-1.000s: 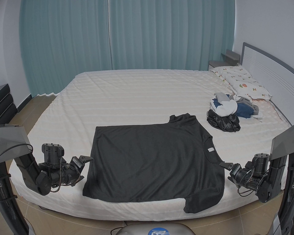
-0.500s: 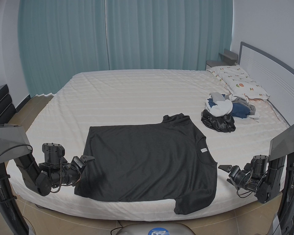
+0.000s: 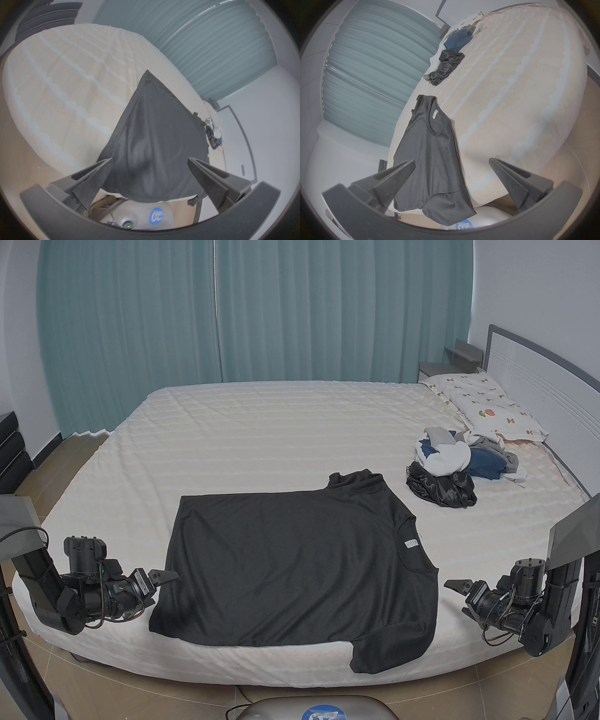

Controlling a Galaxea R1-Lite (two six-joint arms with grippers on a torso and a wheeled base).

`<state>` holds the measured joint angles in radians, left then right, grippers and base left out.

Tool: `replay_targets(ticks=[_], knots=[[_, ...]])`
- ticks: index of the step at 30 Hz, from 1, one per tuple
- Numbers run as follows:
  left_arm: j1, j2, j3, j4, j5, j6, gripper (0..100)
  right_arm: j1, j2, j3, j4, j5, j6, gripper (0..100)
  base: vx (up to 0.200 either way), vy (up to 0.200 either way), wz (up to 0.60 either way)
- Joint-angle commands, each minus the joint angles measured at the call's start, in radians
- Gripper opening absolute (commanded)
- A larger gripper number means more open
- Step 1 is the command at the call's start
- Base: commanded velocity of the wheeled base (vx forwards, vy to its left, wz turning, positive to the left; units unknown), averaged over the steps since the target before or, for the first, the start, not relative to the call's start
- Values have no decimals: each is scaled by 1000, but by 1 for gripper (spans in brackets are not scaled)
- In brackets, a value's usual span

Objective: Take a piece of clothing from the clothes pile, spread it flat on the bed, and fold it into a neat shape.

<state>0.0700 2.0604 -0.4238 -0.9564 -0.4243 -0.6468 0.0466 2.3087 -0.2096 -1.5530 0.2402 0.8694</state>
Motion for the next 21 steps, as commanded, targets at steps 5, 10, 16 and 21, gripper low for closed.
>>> replay_targets(ticks=[5, 10, 16, 21], knots=[[36, 60, 27, 54, -21, 164, 100, 9, 17, 2, -13, -1, -1, 100, 0, 0, 0], [34, 95, 14, 51, -11, 190, 100, 9, 23, 1, -13, -2, -1, 100, 0, 0, 0], [34, 112, 10, 47, 4, 222, 100, 9, 23, 1, -13, -2, -1, 100, 0, 0, 0], [33, 125, 8, 47, 30, 228, 100, 9, 24, 1, -13, -2, -1, 100, 0, 0, 0]])
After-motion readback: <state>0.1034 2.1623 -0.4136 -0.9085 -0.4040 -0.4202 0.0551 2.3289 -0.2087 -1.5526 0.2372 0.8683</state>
